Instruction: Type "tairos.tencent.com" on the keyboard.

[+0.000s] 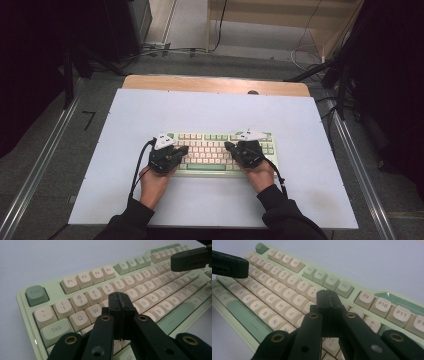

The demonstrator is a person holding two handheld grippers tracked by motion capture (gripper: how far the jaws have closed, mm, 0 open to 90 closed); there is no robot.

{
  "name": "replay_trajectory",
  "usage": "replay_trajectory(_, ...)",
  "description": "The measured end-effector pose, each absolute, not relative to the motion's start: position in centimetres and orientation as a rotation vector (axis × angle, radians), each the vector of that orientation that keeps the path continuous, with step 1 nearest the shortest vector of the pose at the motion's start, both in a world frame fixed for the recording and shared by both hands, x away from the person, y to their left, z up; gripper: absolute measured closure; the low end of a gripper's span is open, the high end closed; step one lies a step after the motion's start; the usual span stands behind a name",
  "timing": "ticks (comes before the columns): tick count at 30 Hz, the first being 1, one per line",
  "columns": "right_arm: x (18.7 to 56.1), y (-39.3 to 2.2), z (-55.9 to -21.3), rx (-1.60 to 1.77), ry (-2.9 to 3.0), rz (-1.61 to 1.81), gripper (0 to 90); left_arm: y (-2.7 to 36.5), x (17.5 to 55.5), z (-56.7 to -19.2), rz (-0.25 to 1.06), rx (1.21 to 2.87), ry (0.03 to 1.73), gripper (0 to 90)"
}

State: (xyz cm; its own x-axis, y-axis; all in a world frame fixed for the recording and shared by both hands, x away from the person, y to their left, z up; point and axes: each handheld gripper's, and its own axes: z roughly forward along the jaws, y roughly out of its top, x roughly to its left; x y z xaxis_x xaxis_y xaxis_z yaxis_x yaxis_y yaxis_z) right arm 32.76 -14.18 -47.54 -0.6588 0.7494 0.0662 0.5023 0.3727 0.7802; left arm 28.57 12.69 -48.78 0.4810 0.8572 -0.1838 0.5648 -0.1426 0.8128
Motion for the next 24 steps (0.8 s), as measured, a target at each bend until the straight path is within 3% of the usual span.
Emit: replay_trajectory(24, 32.74, -14.2, -47.54, 1.101, 2.34, 1.168, 87.9, 12.59, 28.73, -49.2, 0.42, 1.885, 1.224, 90.0)
